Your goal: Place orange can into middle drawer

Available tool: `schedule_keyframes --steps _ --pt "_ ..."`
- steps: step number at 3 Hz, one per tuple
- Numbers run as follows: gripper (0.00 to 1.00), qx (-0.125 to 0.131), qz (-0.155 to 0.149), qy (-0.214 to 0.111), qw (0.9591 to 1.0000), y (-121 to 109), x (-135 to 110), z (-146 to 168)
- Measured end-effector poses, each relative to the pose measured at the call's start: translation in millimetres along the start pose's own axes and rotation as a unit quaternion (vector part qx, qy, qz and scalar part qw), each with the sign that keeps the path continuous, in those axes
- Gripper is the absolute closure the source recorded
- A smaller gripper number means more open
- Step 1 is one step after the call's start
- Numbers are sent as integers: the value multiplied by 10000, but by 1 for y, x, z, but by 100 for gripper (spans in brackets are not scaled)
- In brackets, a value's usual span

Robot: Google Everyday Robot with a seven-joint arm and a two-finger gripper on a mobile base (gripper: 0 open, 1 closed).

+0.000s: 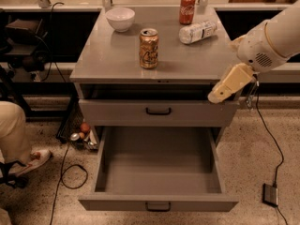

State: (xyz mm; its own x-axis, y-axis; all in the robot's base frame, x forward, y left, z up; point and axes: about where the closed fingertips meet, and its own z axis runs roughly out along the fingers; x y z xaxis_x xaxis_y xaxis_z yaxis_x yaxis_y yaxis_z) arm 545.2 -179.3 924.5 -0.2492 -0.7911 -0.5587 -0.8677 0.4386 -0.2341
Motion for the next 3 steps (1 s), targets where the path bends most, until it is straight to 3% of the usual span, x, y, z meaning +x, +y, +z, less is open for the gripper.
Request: schedule_keyframes --steps 1,2,3 --pt "0 265 263 -602 9975 -35 -18 23" --pt "0 355 637 -1458 9866 -74 -45 62" --pt "0 286 856 -1861 9784 -91 -58 90"
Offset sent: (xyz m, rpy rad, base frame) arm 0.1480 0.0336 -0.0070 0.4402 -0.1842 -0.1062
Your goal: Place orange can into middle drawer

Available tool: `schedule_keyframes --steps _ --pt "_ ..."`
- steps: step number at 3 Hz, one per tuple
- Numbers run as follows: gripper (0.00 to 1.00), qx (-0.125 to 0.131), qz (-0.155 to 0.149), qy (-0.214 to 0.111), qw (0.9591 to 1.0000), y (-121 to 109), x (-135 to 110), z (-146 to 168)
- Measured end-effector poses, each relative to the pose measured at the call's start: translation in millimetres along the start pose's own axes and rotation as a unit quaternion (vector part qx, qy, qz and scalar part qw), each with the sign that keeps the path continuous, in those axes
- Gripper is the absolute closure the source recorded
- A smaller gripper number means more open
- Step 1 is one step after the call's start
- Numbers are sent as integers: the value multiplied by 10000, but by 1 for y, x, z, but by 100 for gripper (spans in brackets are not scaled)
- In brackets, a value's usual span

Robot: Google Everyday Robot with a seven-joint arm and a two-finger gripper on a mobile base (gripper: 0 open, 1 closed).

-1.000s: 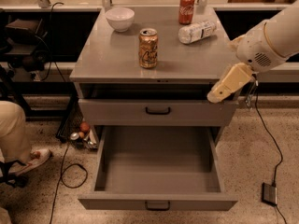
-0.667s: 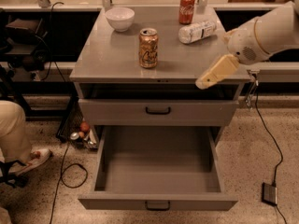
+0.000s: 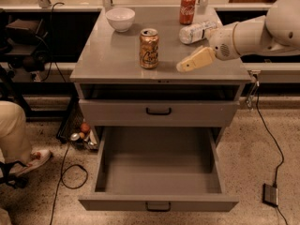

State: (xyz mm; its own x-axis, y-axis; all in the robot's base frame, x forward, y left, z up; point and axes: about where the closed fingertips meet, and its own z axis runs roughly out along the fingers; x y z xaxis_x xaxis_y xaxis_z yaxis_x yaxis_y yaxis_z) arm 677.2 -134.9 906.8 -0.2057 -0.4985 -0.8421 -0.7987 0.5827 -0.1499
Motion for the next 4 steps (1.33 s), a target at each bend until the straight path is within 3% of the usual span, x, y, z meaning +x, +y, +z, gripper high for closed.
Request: schedule_keyframes --steps 2,4 --pt "0 -233 223 -727 9968 -4 -23 56" --pt "0 -422 116 -1019 9938 6 -48 95"
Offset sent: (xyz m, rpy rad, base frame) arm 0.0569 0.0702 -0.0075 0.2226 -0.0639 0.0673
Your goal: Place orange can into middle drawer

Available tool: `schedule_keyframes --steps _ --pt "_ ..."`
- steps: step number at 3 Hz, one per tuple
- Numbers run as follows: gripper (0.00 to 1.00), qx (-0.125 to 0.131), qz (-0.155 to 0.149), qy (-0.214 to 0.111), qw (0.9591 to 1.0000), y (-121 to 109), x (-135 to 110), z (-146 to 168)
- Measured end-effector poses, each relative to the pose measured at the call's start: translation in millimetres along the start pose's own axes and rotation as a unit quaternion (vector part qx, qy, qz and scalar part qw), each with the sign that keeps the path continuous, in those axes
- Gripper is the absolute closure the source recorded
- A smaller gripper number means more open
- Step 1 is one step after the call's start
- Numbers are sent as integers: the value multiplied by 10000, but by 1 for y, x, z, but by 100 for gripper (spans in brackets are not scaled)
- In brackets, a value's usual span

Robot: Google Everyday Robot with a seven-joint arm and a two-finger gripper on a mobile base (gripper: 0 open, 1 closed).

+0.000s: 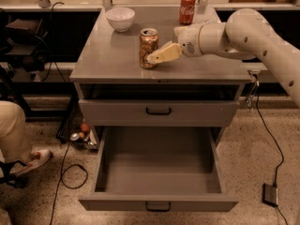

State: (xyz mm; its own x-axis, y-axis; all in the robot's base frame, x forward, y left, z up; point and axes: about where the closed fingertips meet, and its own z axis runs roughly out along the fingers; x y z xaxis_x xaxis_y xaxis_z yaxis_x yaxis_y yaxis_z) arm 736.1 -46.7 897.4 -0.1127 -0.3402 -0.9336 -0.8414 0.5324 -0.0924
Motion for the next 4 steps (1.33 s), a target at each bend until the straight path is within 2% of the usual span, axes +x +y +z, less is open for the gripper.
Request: schedule_keyframes --steps 2,3,4 --pt "0 -65 55 -174 9998 4 -11 28" --pt "17 -89 93 -273 9995 7 -15 37" --pt "48 -91 152 -334 9993 10 -18 41"
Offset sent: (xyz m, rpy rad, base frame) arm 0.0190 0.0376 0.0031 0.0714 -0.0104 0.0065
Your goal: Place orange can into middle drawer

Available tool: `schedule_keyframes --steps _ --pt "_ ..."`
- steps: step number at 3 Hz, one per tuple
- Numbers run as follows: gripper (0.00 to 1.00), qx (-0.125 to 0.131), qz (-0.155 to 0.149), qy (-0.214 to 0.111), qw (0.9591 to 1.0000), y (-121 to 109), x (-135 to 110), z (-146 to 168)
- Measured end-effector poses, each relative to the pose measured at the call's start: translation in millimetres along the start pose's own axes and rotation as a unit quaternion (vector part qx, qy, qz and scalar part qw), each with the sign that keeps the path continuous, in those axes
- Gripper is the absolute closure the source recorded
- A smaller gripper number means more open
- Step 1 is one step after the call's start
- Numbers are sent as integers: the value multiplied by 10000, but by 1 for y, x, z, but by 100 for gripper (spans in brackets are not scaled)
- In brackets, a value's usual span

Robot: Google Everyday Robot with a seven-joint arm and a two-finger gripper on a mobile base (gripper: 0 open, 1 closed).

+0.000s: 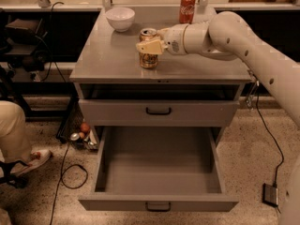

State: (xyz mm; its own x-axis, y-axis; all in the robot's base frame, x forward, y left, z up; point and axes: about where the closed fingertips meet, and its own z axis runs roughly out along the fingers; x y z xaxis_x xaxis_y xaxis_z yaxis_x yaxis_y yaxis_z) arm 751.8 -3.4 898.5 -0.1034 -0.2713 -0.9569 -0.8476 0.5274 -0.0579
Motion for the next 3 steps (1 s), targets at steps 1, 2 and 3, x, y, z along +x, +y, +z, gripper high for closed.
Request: schedule_keyframes --steps 1,2,3 --pt "70 19 31 -35 10000 0 0 -1" --pt "99 337 -35 18 9994 -7 5 -48" --pt "100 637 -114 228 9976 -6 10 -95"
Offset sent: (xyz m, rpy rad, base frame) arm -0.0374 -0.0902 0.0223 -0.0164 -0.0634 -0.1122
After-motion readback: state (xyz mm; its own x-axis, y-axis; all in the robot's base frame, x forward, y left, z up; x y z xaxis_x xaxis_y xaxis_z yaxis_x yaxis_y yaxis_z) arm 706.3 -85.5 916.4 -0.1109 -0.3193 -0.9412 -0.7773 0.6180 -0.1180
